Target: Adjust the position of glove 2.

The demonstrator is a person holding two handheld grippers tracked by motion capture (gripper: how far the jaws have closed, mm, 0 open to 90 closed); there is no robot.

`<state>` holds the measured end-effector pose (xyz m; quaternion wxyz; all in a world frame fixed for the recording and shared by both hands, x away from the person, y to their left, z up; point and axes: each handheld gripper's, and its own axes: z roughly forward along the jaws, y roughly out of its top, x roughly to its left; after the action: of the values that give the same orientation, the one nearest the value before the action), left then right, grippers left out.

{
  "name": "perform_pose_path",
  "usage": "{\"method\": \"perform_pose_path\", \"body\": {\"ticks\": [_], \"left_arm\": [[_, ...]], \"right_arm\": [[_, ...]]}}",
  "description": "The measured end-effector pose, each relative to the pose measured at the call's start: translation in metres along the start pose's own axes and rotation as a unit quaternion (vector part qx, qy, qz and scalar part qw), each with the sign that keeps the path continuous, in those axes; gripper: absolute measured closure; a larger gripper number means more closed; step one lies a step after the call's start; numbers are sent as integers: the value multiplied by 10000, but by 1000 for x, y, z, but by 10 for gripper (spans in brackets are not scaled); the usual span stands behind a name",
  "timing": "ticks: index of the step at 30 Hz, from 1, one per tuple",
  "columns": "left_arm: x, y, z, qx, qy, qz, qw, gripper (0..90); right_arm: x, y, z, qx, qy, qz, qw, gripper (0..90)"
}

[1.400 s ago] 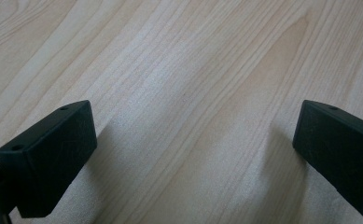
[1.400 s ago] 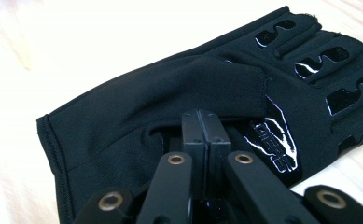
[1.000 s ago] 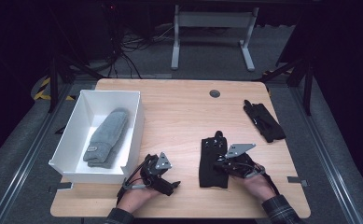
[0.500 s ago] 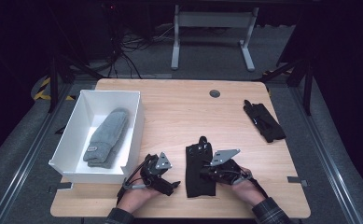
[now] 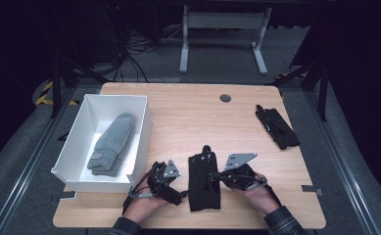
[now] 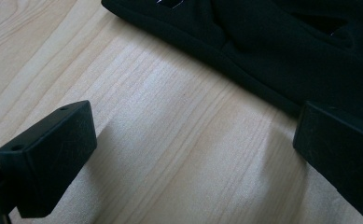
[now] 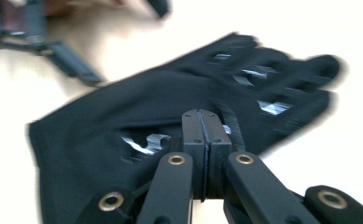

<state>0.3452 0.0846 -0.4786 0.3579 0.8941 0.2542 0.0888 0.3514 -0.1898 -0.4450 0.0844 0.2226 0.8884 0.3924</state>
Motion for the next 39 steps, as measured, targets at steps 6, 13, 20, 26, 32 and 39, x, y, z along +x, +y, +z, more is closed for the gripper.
{"method": "perform_pose_path", "body": {"ticks": [6,13,20,26,32,39], "left_arm": [[0,-1,-1,-3,1,20,10000,0],[0,-1,0,-3,-4,33,10000,0],[0,-1,-1,-5,-2,35,10000,0],[0,-1,-1,-4,0,14,10000,1],[0,-1,-1,0,5,16,10000,0],[0,-1,-1,-2,-1,18,10000,0]], "right_arm": [[-39,-6,-31,-188,-619,305,9974,900],[-73,-21,-57,-279,-1367,607,9883,900],[-111,-36,-81,-274,-1965,1058,9744,900],[-139,-51,-95,-130,-2350,1299,9632,900],[-160,-66,-99,-77,-2521,1535,9554,900],[-179,-74,-105,-32,-2778,1726,9450,900]]}}
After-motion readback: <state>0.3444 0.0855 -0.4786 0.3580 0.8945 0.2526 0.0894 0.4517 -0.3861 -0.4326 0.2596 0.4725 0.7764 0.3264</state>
